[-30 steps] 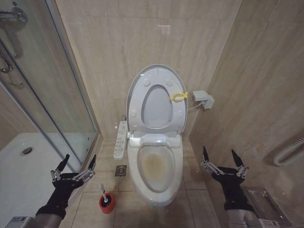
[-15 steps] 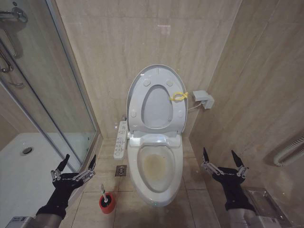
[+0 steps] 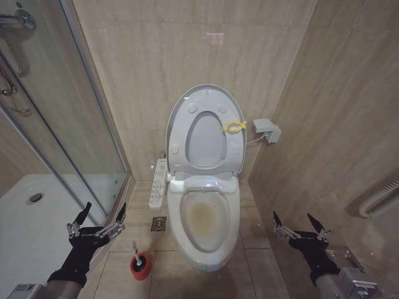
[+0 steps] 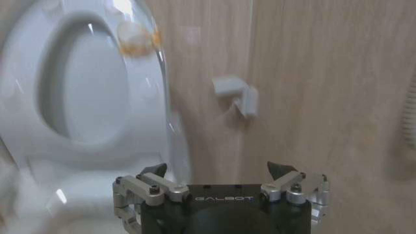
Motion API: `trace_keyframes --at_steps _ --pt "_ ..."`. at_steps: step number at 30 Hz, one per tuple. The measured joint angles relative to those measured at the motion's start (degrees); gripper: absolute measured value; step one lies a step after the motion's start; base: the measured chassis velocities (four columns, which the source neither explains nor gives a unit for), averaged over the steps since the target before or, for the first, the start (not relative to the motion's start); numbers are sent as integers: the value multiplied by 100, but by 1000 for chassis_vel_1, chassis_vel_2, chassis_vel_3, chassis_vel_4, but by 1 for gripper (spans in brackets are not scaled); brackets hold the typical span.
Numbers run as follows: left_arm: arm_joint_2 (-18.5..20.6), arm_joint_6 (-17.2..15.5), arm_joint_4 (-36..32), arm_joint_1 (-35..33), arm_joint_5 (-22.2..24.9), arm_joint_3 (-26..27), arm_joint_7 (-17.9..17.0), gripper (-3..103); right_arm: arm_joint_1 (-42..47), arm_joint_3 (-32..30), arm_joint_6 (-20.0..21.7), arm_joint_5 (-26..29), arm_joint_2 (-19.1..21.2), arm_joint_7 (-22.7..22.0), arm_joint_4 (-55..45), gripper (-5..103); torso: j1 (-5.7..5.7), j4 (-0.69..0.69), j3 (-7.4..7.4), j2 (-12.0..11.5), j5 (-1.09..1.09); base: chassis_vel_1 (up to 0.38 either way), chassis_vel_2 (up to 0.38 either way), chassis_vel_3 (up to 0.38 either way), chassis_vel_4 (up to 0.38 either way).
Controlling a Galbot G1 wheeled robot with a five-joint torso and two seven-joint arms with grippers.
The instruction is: Open the toilet lid, clean the toilet bowl with a toilet brush, close the toilet lid, and flush.
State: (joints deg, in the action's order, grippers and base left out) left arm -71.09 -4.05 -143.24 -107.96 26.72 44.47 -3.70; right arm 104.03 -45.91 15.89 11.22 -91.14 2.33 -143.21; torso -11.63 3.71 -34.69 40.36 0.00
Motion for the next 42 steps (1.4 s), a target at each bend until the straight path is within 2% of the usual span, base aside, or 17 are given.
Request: trace_keyframes --at_steps 1,4,10,13,14,18,19,23,28,34,42 --pt "0 0 0 0 0 0 0 100 -183 137 -208 297 68 -59 -2 100 0 -8 0 0 1 0 0 0 0" --pt "0 0 1 1 0 0 0 100 -372 352 -341 654 178 -87 -2 100 0 -6 0 0 -1 0 0 0 0" --pt "0 0 1 0 0 0 0 100 -841 387 -339 727 462 -96 45 100 0 -3 0 0 0 0 0 0 0" --pt "0 1 1 1 0 0 0 100 -1471 322 -309 1120 900 -304 488 100 0 -5 0 0 1 0 0 0 0" --pt "0 1 1 1 0 0 0 100 -1471 322 -309 1120 900 -304 488 100 0 -5 0 0 1 0 0 0 0" --pt "0 1 1 1 0 0 1 100 -2345 411 -199 1748 1464 -805 1294 100 0 -5 -1 0 0 0 0 0 0" --pt "0 1 1 1 0 0 1 100 -2345 411 -199 1748 1464 -805 1294 100 0 -5 -1 0 0 0 0 0 0" --pt "0 1 2 0 0 0 0 100 -3314 501 -312 1917 2020 -1013 2298 100 0 -5 -1 -1 2 0 0 0 0" --pt "-1 2 1 1 0 0 0 100 -4183 668 -555 1940 2358 -1048 3078 100 -1 -5 -1 -1 1 0 0 0 0" --pt "0 2 1 1 0 0 1 100 -4830 948 -759 1914 2454 -1065 3801 100 -1 -5 -1 -1 2 0 0 0 0" --pt "0 1 1 1 0 -1 1 100 -5875 1273 -903 1512 2398 -1001 4765 100 0 -5 -1 -1 1 0 0 0 0"
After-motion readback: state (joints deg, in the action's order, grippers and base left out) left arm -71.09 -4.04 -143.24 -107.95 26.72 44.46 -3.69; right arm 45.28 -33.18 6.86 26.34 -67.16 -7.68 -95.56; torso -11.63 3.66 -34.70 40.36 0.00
